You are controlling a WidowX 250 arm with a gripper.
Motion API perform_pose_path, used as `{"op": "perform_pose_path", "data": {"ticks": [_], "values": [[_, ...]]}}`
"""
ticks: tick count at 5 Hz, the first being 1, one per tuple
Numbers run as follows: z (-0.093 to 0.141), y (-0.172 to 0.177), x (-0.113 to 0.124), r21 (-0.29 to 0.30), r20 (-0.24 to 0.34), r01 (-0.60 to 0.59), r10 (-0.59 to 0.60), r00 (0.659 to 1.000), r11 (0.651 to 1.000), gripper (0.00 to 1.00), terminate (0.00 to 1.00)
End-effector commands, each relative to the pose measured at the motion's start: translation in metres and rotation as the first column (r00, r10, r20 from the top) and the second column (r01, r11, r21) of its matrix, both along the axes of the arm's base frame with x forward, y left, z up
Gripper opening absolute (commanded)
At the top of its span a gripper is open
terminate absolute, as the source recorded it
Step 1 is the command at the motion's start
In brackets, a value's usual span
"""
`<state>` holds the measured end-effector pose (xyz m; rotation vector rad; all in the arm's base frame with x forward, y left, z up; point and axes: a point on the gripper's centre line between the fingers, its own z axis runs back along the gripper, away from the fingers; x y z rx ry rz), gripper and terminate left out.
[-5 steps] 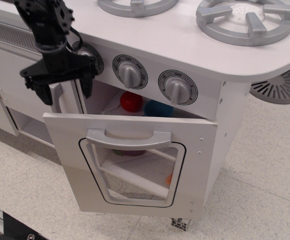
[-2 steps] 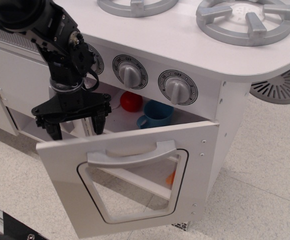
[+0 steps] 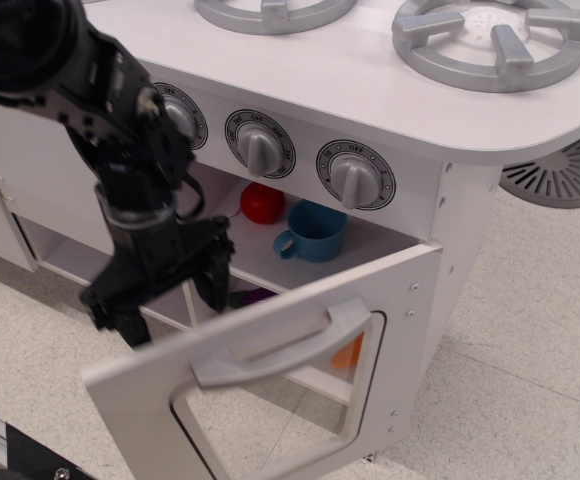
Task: Open oven
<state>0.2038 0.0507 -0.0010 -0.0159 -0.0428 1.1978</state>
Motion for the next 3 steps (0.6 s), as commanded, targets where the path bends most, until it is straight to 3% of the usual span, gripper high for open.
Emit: {"op": "perform_pose_path", "data": {"ticks": [1, 2, 3], "values": [[0.0165, -0.0335, 0.0061, -0.018, -0.032, -0.393, 0.392, 0.919, 0.92, 1.0, 0.0], [0.0165, -0.0335, 0.0061, -0.018, -0.032, -0.393, 0.392, 0.919, 0.92, 1.0, 0.0], [0.0165, -0.0335, 0.0061, -0.018, -0.032, -0.393, 0.392, 0.919, 0.92, 1.0, 1.0]]}}
